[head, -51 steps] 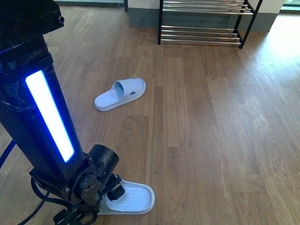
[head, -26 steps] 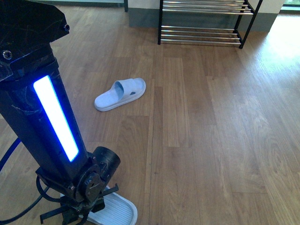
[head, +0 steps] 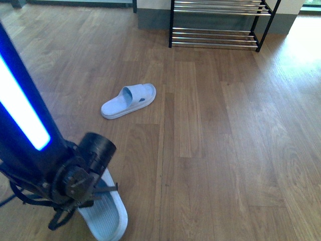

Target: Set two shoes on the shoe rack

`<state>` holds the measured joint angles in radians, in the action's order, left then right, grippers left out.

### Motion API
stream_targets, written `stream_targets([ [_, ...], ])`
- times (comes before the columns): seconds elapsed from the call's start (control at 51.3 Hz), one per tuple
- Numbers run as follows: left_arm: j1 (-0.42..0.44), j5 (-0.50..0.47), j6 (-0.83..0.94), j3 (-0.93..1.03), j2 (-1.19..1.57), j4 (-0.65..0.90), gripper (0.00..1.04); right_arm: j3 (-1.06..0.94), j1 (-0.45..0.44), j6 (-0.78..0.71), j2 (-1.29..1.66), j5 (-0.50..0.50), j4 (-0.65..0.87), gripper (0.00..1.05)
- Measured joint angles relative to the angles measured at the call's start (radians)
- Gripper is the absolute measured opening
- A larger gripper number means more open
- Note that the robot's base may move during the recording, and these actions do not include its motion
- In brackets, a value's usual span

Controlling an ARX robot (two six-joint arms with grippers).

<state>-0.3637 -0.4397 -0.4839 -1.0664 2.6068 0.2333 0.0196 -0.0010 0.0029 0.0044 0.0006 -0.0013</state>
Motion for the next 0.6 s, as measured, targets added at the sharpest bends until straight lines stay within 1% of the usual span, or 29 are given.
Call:
stream_targets([
  [0.117, 0.032, -0.086, 0.185, 0.184, -0.259, 0.119, 0.02, 0.0, 0.0, 0.0, 0.0, 0.0, 0.0, 0.95],
  [0.176, 0.039, -0.092, 0.268, 0.27, -0.376, 0.167, 0.02, 0.0, 0.0, 0.0, 0.0, 0.0, 0.0, 0.95],
  [0.234, 0.039, -0.115, 0.333, 0.348, -0.478, 0.216, 0.02, 0.0, 0.0, 0.0, 0.0, 0.0, 0.0, 0.95],
  [0.273, 0.034, -0.119, 0.375, 0.404, -0.571, 0.222, 0.02, 0.0, 0.0, 0.0, 0.0, 0.0, 0.0, 0.95],
  [0.332, 0.01, -0.158, 0.467, 0.518, -0.769, 0.259, 0.02, 0.0, 0.0, 0.0, 0.0, 0.0, 0.0, 0.95],
  [0.371, -0.01, -0.166, 0.499, 0.564, -0.882, 0.243, 0.02, 0.0, 0.0, 0.0, 0.0, 0.0, 0.0, 0.95],
  [0.429, -0.066, -0.215, 0.565, 0.644, -1.117, 0.181, 0.02, 0.0, 0.0, 0.0, 0.0, 0.0, 0.0, 0.95],
  [0.468, -0.088, -0.23, 0.579, 0.665, -1.205, 0.142, 0.02, 0.0, 0.0, 0.0, 0.0, 0.0, 0.0, 0.95],
  [0.527, -0.138, -0.28, 0.612, 0.697, -1.381, 0.057, 0.02, 0.0, 0.0, 0.0, 0.0, 0.0, 0.0, 0.95],
  [0.605, -0.18, -0.332, 0.652, 0.723, -1.559, -0.025, 0.02, 0.0, 0.0, 0.0, 0.0, 0.0, 0.0, 0.95],
])
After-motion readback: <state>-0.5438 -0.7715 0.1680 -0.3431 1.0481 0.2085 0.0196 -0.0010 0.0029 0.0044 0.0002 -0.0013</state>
